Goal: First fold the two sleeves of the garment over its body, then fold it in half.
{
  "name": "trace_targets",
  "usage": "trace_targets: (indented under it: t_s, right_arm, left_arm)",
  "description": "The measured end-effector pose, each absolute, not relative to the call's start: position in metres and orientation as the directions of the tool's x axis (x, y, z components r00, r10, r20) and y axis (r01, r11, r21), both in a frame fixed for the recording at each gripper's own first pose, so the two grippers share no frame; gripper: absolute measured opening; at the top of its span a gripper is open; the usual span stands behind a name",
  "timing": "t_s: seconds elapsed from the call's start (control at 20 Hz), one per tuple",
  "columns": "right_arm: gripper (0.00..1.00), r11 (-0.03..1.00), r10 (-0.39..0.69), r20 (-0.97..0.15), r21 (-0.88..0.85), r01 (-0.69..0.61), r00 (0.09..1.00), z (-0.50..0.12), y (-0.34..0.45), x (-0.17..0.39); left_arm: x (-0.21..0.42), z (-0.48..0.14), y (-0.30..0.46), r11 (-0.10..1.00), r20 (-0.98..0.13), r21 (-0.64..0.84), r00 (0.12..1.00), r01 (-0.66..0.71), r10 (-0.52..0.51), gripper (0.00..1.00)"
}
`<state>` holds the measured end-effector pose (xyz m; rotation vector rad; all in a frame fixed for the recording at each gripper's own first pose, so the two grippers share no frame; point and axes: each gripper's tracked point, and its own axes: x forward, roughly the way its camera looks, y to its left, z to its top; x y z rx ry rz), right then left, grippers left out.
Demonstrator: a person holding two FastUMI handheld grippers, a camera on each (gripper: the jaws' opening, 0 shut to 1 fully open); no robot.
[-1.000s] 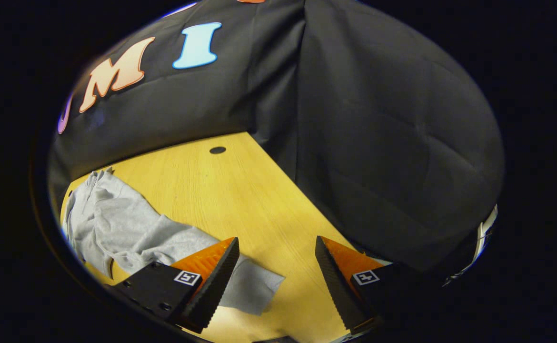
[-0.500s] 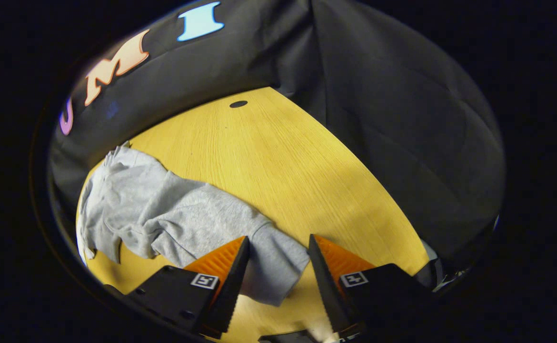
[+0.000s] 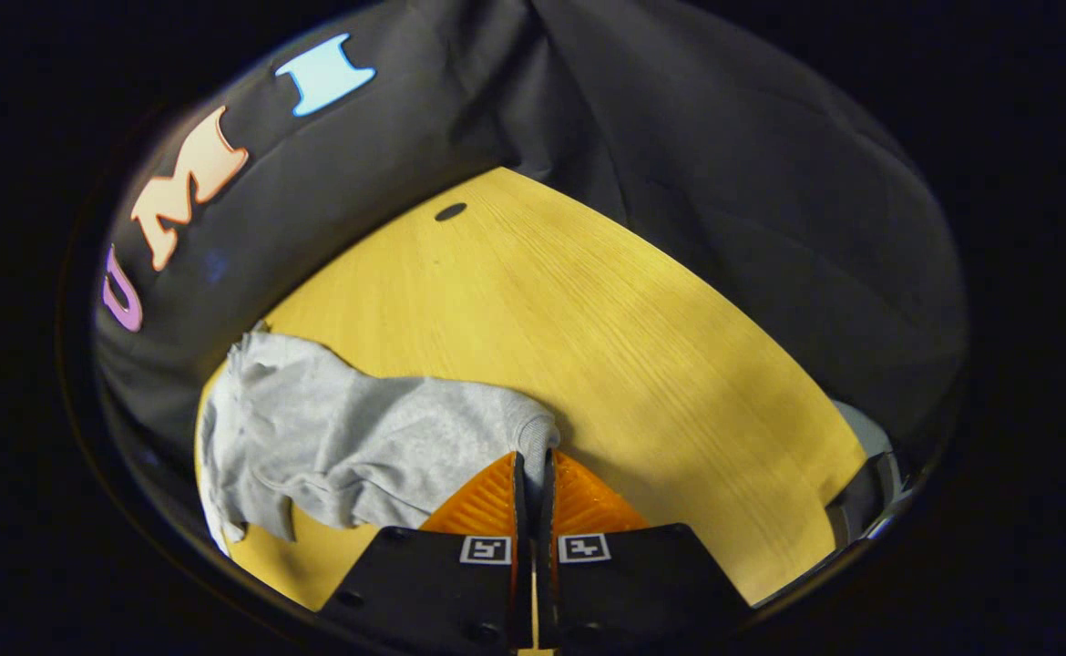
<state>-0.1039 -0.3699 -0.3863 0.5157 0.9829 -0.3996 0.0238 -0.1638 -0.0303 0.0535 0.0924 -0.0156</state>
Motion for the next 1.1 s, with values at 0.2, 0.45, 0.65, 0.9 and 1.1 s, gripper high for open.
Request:
trace_targets:
  t_s: [0.2, 0.45, 0.65, 0.9, 1.1]
  right_arm:
    - [0.05, 0.826, -0.063, -0.797, 0.296, 0.48, 0.6, -0.347, -0.342, -0.061]
    - [0.05, 0.81, -0.021, -0.737, 0.384, 0.444, 0.676, -0.31, -0.289, -0.007]
    - [0.05, 0.809, 0.015, -0.695, 0.431, 0.4, 0.719, -0.287, -0.244, 0.03]
    - [0.04, 0.846, 0.121, -0.642, 0.465, 0.259, 0.757, -0.263, -0.151, 0.083]
    - [0.04, 0.859, 0.186, -0.614, 0.481, 0.177, 0.767, -0.255, -0.089, 0.113]
  left_arm:
    - [0.024, -0.04, -0.148, 0.999, -0.12, 0.042, 0.993, 0.022, -0.017, 0.94]
    - [0.019, -0.042, -0.1, 0.999, -0.126, 0.041, 0.992, -0.016, 0.021, 0.92]
    - [0.017, -0.038, -0.048, 0.996, -0.117, 0.059, 0.99, -0.073, 0.079, 0.92]
    - [0.002, -0.036, 0.026, 0.981, -0.114, 0.077, 0.976, -0.178, 0.186, 0.93]
    - [-0.015, -0.037, 0.078, 0.961, -0.119, 0.098, 0.956, -0.259, 0.269, 0.93]
